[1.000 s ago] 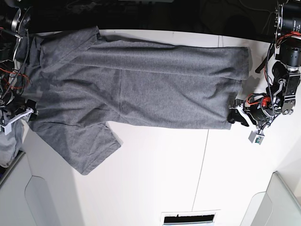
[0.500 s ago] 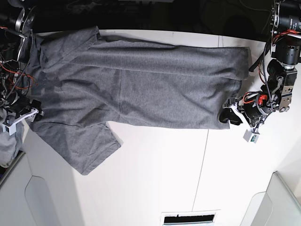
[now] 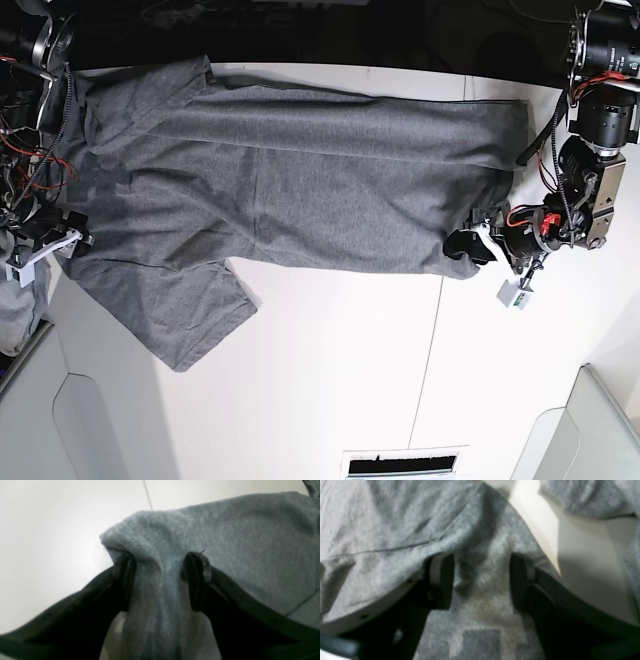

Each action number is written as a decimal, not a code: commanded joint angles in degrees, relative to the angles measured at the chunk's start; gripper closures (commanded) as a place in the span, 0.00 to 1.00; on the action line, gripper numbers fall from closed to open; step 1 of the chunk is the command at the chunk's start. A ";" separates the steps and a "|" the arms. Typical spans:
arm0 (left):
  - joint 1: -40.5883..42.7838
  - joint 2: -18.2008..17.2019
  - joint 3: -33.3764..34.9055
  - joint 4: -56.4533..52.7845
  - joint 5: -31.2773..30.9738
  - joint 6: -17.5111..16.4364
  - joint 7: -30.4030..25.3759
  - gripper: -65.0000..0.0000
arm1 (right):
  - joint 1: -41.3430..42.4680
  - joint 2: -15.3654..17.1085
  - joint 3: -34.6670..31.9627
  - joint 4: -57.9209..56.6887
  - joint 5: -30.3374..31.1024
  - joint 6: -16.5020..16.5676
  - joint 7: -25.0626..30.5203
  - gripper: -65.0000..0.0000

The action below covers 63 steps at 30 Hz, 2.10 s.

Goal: Layout the t-shirt on the table in an organized manner, then fold the t-shirt properly
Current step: 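Grasp the shirt's opposite side edge with both grippers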

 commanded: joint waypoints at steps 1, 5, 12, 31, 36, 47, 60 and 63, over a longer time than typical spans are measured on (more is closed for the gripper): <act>-1.05 -0.61 -0.22 0.59 1.16 0.24 -0.59 0.59 | 1.25 1.07 0.17 1.25 0.63 0.68 0.37 0.47; -1.05 -0.85 -0.22 0.59 6.21 0.24 -1.46 1.00 | 1.25 1.11 0.17 1.25 0.66 0.68 0.20 0.47; -1.03 -4.55 -0.22 0.59 7.58 0.20 -1.46 1.00 | 1.25 1.07 0.17 3.15 3.21 0.72 -0.46 0.47; -0.70 -7.63 -0.22 0.61 2.45 -3.75 -1.42 1.00 | 1.40 1.09 0.15 0.28 -0.28 1.11 4.48 0.46; -0.72 -7.63 -0.22 0.61 2.36 -3.75 -1.40 1.00 | 1.40 1.07 0.15 -4.44 -1.05 2.73 7.58 0.46; -0.68 -7.50 -0.22 0.61 1.88 -3.75 -1.40 1.00 | 1.42 -0.72 0.11 -4.98 1.92 8.85 7.72 0.47; -0.72 -7.69 -0.22 0.61 -4.13 -3.75 5.03 1.00 | 1.40 -1.07 0.11 -1.38 2.99 10.80 7.48 1.00; -0.79 -8.66 -0.22 0.61 -7.91 -3.75 6.14 1.00 | 1.31 -0.96 0.11 1.40 3.02 10.75 6.36 1.00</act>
